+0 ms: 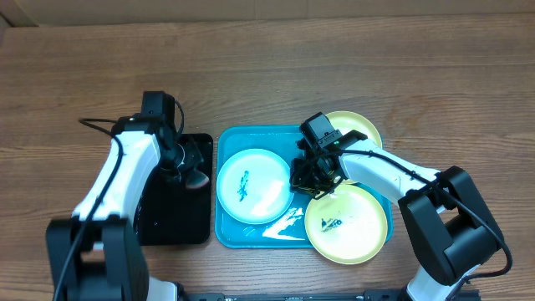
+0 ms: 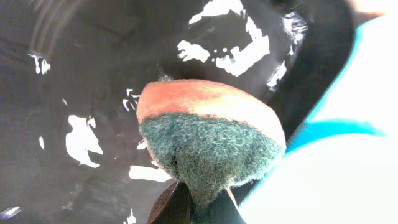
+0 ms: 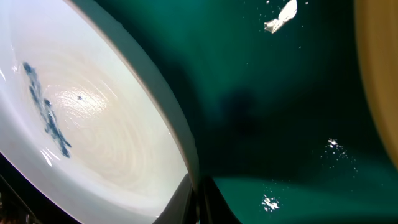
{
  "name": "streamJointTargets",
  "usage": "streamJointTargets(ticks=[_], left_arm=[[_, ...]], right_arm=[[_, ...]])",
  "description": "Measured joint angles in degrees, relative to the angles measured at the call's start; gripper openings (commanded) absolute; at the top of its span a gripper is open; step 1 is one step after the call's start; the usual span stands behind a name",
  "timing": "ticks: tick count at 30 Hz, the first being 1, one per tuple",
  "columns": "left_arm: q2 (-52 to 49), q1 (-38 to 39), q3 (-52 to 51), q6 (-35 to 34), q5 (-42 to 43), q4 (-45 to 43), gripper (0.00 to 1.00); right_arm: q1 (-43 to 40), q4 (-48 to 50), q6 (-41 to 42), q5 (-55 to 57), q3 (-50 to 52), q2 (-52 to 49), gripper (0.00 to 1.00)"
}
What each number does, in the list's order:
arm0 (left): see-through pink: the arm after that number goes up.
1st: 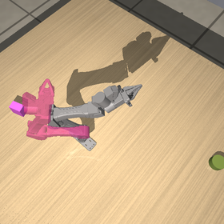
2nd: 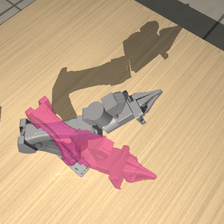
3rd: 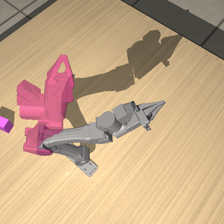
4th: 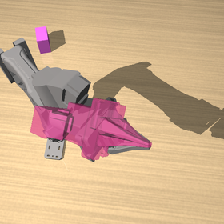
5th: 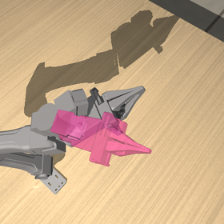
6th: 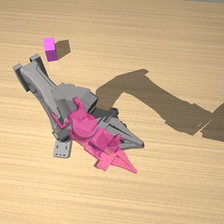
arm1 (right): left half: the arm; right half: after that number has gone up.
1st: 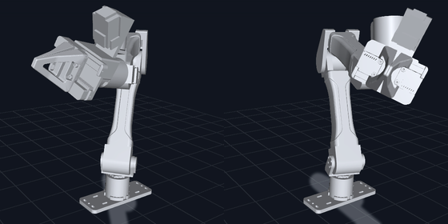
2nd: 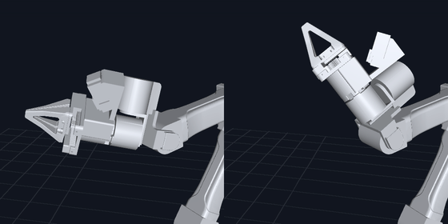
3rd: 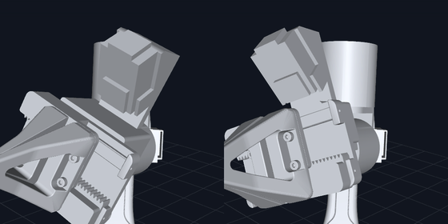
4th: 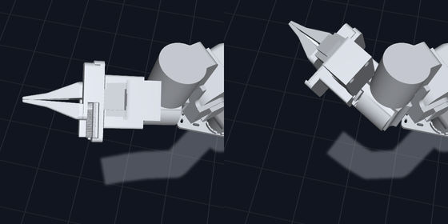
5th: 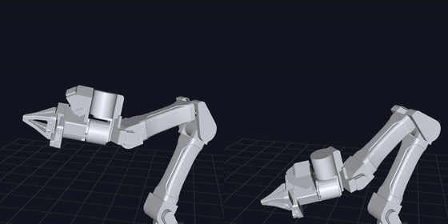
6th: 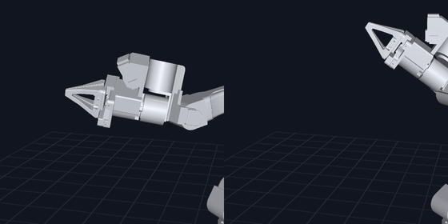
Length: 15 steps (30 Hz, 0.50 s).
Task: Clean dirty plates on tray and stack at the side
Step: 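Grasp the green-and-orange sponge on the black tray with the left gripper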
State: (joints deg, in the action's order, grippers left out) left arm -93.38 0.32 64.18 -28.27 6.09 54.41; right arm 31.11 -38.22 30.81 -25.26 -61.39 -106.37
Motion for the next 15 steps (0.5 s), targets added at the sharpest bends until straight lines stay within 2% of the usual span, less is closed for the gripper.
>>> streamJointTargets(ticks=[8, 15], left_arm=[[13.88, 1.60, 1.44, 0.17, -8.28, 3.72, 0.04], [19.06, 1.60, 1.46, 1.49, -12.09, 4.85, 0.04]], right_arm=[[0.00, 0.04, -0.17, -0.02, 0.00, 0.00, 0.04], [0.00, 0.11, -0.17, -0.02, 0.00, 0.00, 0.04]])
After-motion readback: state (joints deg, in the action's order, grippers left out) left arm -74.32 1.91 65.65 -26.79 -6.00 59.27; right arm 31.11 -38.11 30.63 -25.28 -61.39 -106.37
